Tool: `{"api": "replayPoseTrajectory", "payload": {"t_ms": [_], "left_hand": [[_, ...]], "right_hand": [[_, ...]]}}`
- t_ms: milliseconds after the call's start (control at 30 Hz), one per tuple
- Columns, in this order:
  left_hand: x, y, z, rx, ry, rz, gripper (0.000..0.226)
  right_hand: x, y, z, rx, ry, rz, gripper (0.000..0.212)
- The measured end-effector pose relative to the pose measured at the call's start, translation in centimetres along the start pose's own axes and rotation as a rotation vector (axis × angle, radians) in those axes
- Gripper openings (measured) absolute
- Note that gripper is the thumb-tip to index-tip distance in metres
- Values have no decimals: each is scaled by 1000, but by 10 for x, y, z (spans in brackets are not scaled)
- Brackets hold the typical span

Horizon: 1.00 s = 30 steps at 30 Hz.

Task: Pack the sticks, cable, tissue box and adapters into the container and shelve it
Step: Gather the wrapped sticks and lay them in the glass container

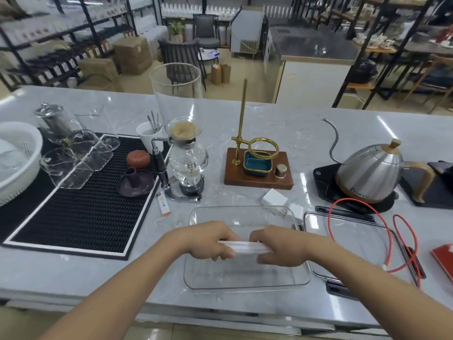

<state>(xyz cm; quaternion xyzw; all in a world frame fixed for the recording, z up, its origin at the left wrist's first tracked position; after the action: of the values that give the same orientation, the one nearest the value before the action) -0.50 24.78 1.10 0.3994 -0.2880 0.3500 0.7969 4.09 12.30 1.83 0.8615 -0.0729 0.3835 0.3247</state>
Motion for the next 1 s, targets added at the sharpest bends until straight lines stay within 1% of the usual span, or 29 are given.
{"api": "replayPoseTrajectory", "payload": {"t_ms": [33,133,267,400,567,700,800,1000], "left_hand": [[-4,-2,-2,11,-7,-10,26],[-15,-4,-4,29,-52,-55,10],[-24,-2,-3,12,-99,-106,5],[-29,0,-4,27,-142,-138,9],[-34,0,-6,79,-225,-201,24],[-36,-1,-7,88,-252,-212,19],[-36,-1,-5,72,-272,-212,22],[-32,0,-5,51,-215,-253,25]], "right_hand": [[-2,0,0,8,-16,-18,28],[-14,-1,-3,21,-33,-123,24],[-25,-7,-9,18,-60,-203,16],[-29,-11,-7,10,-61,-196,19],[-36,-11,-8,21,-68,-206,19],[-38,-13,-8,36,-95,-176,24],[-38,-13,-7,38,-107,-157,27],[-36,-8,-6,32,-169,-177,23]]}}
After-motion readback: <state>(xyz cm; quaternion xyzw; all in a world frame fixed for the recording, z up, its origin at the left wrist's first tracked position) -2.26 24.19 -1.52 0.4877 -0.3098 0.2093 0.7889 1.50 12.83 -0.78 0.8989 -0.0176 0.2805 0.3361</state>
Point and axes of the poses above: each hand's wrist, its own y-axis away from the middle knuckle, its own x-axis out of the back of the hand, z = x × y, the point moved 7 cm from there along -y, towards the middle knuckle, and after that the axes turned 14 degrees about -y, right-handed, at the moved point
